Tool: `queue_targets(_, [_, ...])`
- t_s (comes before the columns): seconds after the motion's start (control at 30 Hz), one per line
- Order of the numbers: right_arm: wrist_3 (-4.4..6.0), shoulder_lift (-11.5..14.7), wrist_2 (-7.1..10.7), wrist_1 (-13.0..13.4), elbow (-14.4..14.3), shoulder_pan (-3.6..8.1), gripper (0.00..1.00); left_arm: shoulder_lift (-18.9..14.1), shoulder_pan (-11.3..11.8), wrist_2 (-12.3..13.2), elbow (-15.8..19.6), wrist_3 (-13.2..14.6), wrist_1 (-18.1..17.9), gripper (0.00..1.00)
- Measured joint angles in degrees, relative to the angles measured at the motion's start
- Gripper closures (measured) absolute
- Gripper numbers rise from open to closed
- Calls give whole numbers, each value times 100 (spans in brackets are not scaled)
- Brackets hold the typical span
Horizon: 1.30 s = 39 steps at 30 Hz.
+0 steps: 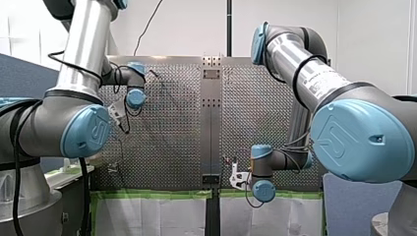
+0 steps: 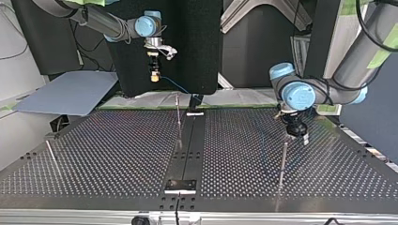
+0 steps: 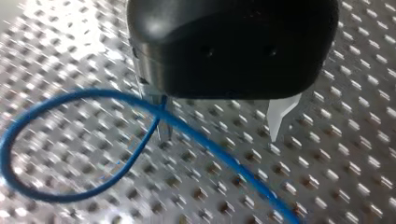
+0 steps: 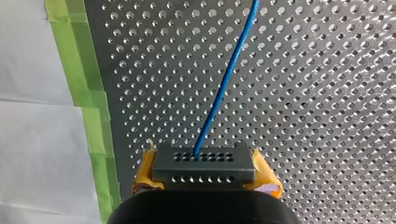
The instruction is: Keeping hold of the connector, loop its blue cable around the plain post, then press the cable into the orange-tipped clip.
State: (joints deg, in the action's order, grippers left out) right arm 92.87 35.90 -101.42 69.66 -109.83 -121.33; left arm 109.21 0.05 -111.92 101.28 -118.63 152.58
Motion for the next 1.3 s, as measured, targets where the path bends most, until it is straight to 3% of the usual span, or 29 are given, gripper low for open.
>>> queue_targets(0.27, [7, 1, 7, 12, 0, 0, 100, 342, -14, -9, 7, 445, -82, 0])
queue_targets(0.4, [6, 1, 7, 8, 0, -2, 100, 371, -11, -28, 31, 481, -98, 0])
queue_targets(0.63, [7, -1, 7, 10, 0, -11, 100, 376, 100, 171, 290, 162, -379, 0])
queue_targets(0.9, [5, 0, 7, 13, 0, -25, 100, 375, 460, 636, 759, -313, -849, 0])
queue_targets(1.3, [5, 0, 7, 21, 0, -34, 100, 376, 605, 1260, 1301, -936, -1475, 0])
